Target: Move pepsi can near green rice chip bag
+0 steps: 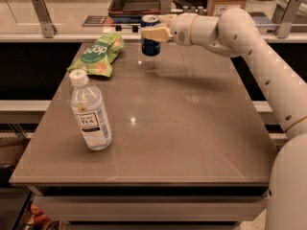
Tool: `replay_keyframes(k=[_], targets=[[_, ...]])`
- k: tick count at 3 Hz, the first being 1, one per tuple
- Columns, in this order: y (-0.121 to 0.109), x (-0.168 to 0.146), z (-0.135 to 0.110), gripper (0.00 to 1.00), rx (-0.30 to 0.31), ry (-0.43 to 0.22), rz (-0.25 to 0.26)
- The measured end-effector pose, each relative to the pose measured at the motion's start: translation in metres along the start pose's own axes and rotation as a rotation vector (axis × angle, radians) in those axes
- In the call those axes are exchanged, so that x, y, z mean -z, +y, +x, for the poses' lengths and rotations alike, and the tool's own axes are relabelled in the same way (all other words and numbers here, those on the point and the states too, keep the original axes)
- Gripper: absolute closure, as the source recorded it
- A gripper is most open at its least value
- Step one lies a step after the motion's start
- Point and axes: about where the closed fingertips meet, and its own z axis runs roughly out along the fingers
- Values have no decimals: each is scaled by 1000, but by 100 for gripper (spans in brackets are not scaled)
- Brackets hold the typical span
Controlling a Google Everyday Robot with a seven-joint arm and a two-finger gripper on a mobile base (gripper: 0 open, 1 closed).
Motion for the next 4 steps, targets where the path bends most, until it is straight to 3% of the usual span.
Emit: replay_keyframes(k=[4], targets=[[87, -59, 31, 100, -18, 36, -91]])
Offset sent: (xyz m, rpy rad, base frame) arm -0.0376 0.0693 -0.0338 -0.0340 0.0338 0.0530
